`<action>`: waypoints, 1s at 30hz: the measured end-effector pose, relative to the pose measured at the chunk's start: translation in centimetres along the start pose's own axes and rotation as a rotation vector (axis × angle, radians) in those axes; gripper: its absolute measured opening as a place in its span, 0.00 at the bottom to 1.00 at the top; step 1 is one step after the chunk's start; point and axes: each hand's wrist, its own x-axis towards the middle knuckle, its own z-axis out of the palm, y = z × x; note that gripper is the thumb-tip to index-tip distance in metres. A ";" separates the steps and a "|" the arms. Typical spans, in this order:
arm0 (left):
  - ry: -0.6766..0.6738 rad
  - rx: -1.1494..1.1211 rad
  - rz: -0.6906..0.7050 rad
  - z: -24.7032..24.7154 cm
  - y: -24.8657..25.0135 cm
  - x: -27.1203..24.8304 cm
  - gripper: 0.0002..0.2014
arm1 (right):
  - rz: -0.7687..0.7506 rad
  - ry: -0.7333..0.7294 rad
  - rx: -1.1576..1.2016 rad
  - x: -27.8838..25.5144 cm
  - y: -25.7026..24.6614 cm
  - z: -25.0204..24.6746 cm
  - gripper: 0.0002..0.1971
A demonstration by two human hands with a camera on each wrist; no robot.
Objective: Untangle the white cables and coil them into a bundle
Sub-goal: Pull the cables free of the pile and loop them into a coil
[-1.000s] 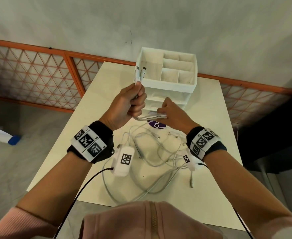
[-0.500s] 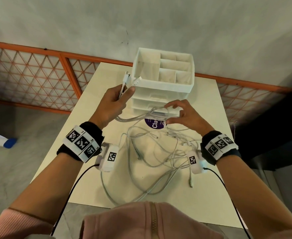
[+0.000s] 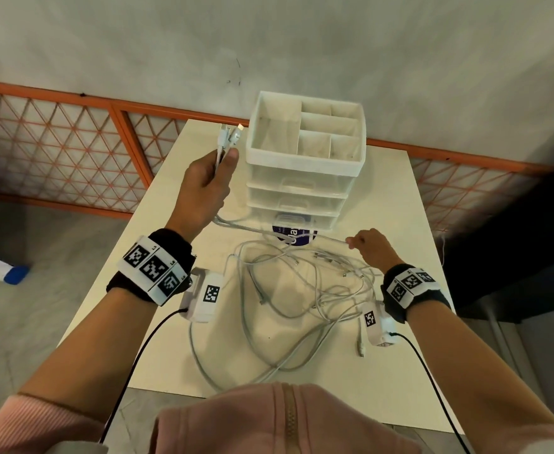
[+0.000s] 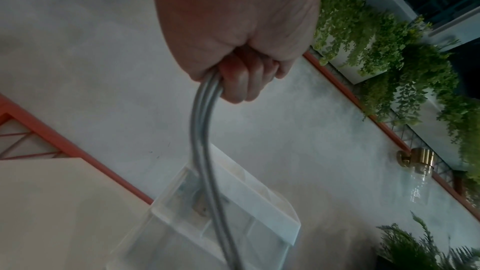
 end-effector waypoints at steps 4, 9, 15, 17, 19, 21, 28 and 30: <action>0.009 -0.139 0.011 -0.5 1.8 0.5 0.17 | 0.114 -0.093 -0.162 0.2 1.8 0.8 0.07; -0.134 -0.178 0.018 2.4 3.0 0.3 0.19 | -0.208 -0.177 0.096 -0.8 -4.6 -0.2 0.43; -0.242 -0.162 0.004 4.4 3.3 -0.4 0.21 | -0.600 -0.278 0.097 -3.4 -14.1 -0.7 0.35; -0.225 -0.138 -0.005 4.2 3.4 -0.6 0.21 | -0.542 -0.335 0.042 -3.4 -14.8 -0.3 0.18; -0.159 -0.077 0.003 3.1 3.3 -0.6 0.21 | -0.508 -0.296 -0.036 -2.8 -13.7 0.1 0.14; -0.126 0.191 0.087 1.4 2.5 -0.5 0.21 | -0.470 -0.217 -0.039 -2.1 -11.6 -0.3 0.15; -0.433 0.811 0.059 1.6 -2.0 -1.4 0.16 | -0.561 -0.195 0.082 -3.3 -13.1 -2.7 0.12; -0.379 0.793 0.081 2.2 -2.3 -1.2 0.17 | -0.601 -0.163 0.195 -3.8 -14.5 -3.8 0.10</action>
